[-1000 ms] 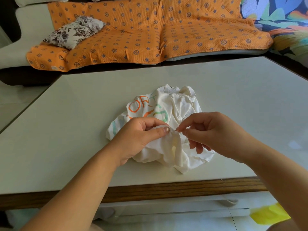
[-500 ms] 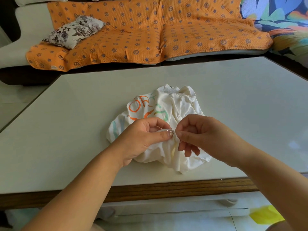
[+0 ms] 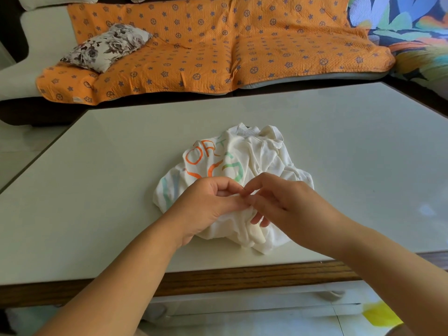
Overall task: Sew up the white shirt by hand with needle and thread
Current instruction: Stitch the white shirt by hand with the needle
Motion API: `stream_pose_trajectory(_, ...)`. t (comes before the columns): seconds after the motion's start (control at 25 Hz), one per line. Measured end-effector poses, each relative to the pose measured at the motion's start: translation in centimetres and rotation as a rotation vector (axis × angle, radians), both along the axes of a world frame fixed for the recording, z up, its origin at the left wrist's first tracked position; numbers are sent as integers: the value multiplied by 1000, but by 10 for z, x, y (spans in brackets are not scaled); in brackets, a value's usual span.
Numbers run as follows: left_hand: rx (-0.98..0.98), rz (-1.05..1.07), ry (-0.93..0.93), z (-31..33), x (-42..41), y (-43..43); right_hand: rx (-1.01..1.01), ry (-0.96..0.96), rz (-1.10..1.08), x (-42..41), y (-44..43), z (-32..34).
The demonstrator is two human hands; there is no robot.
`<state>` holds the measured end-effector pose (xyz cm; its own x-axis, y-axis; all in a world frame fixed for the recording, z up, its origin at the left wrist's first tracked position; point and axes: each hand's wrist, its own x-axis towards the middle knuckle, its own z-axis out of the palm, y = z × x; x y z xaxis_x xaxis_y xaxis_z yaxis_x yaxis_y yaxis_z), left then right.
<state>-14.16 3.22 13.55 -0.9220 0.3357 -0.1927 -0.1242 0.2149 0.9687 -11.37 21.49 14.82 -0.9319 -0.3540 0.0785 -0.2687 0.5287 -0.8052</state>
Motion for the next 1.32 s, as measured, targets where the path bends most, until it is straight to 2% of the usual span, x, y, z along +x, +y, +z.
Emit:
stream_pose_trajectory(0.16,29,37,-30,0,-1,3,26,135,-141,-5,-1,-3)
stream_pose_trajectory(0.24,31,44,-33,2,-1,3,-24,171,-253,-11,1,1)
stream_pose_trajectory(0.32,22,27,-24,4,0,4,-247,31,-303,-17,4,8)
stream_pose_trajectory(0.44,8,0,-12,5,0,4,-812,-384,-241,-23,9,19)
stream_pose_trajectory(0.48,-4,-13,-11,5,0,4,-949,-470,-241,-25,11,20)
stream_pose_trajectory(0.6,-52,-74,-13,5,1,2,-1145,-479,-322,-37,17,16)
stream_pose_trajectory(0.68,-66,-95,-22,6,1,0,-1065,-339,-441,-49,25,10)
stream_pose_trajectory(0.72,-75,-99,-25,6,2,-1,-954,-239,-518,-54,30,8)
stream_pose_trajectory(0.8,-92,-100,-23,8,3,-2,-638,-7,-660,-62,41,3)
stream_pose_trajectory(0.88,-92,-93,-24,8,3,-4,-315,122,-702,-63,46,2)
stream_pose_trajectory(0.96,-90,-89,-24,9,3,-4,-77,108,-562,-55,44,5)
stream_pose_trajectory(1.08,-81,-84,-16,10,2,-4,167,15,-197,-34,30,13)
stream_pose_trajectory(1.2,-71,-66,-20,11,2,-3,216,-120,-10,-19,19,19)
stream_pose_trajectory(1.32,-76,-66,-22,11,3,-4,241,-62,26,-13,15,17)
